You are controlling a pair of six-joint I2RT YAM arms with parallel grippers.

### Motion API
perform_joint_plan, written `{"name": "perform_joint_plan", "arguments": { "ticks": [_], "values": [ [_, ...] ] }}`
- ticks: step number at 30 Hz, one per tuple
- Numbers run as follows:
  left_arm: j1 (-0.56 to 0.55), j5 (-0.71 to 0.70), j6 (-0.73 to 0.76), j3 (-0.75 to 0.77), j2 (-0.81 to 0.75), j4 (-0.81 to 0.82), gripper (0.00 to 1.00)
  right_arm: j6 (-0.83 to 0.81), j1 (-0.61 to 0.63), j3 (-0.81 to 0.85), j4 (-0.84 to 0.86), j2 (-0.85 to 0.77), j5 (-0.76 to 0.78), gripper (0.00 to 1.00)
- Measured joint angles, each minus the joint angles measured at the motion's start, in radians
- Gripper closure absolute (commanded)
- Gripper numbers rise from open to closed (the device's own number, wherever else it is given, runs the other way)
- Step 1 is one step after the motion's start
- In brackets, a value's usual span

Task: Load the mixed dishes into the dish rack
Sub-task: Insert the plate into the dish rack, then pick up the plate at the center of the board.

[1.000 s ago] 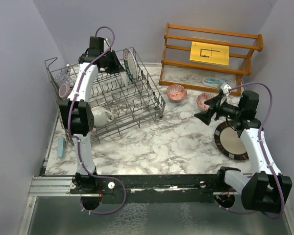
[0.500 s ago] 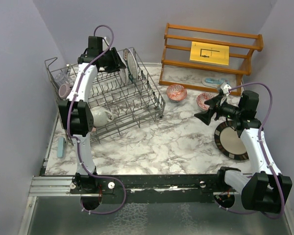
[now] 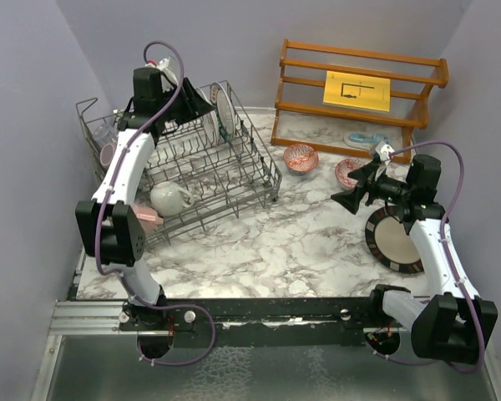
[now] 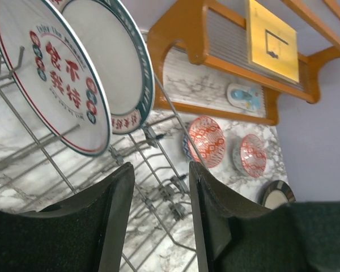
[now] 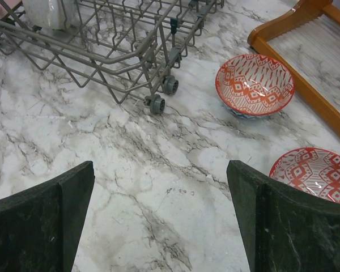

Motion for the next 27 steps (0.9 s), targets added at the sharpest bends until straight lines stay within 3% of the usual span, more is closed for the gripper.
{"name": "perform_joint_plan", "arguments": {
  "ticks": [3,8,14,17,20,23,27],
  "values": [
    [0.0,0.009,-0.023,-0.14,-0.114,0.112,0.45,-0.001,0.0,0.0,0.0,0.0,-0.006,0.0],
    [0.0,0.043,-0.087,-0.393,-0.293,0.378,0.2,-0.004,0.0,0.0,0.0,0.0,-0.025,0.0],
    [0.002,0.121,-0.249,-0.665,-0.391,0.737,0.15,-0.013,0.0,-0.007,0.0,-0.002,-0.061,0.0],
    [-0.015,0.142,-0.306,-0.729,-0.402,0.821,0.15,-0.021,0.0,-0.027,0.001,-0.003,-0.088,0.0],
    [-0.106,0.1,-0.249,-0.741,-0.447,0.783,0.15,-0.047,0.0,-0.048,0.001,-0.003,-0.125,0.0],
    [-0.291,0.02,-0.138,-0.77,-0.548,0.754,0.15,-0.092,0.0,-0.066,-0.005,-0.003,-0.163,0.0],
    [-0.468,-0.039,-0.076,-0.903,-0.699,0.817,0.15,-0.122,0.0,-0.068,-0.015,-0.003,-0.168,0.0]
  ]
}}
